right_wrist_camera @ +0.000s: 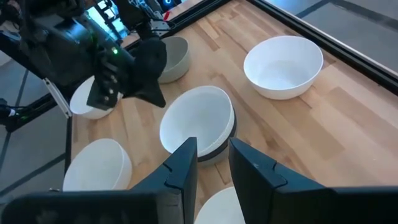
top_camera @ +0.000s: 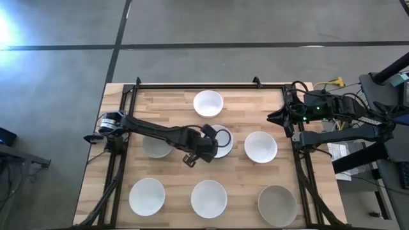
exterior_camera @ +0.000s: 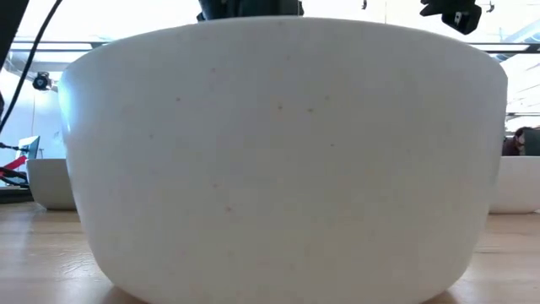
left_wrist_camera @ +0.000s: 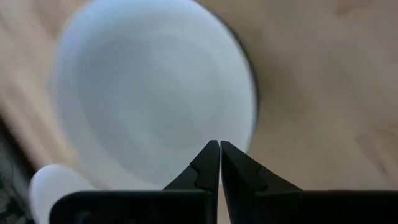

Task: Nest bowls inside each other
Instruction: Stack the white bowl on the other white bowl

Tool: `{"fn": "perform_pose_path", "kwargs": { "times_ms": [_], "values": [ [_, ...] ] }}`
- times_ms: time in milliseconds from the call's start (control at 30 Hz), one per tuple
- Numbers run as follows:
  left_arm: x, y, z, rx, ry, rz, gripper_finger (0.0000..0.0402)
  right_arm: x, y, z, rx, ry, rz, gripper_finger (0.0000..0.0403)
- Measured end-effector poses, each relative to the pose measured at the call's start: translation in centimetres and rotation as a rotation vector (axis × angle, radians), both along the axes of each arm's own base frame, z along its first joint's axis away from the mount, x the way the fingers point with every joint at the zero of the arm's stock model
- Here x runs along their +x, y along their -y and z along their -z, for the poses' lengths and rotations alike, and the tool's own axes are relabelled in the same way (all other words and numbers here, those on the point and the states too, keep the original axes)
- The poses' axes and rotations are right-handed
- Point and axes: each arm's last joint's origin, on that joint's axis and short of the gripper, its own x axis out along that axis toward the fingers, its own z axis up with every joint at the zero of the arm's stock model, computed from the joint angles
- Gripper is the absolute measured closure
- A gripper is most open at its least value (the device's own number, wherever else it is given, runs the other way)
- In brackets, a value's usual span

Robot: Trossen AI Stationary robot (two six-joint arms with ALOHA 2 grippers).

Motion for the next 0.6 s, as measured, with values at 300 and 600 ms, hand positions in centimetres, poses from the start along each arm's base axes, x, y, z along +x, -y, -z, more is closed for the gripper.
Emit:
{"fn": "perform_pose_path", "kwargs": {
  "times_ms": [300,600],
  "values": [
    [1.4,-2.5,-1.3,-0.068,0.166,-0.143,0.0402,0.1,0.0,0.0,0.003,-0.001,0.002,0.0317],
    [2.6,-6.7,-1.9,-0.261,0.331,-0.393,0.0401,0.2,0.0,-0.1,0.002,0.017,0.002,0.0317]
  ]
}}
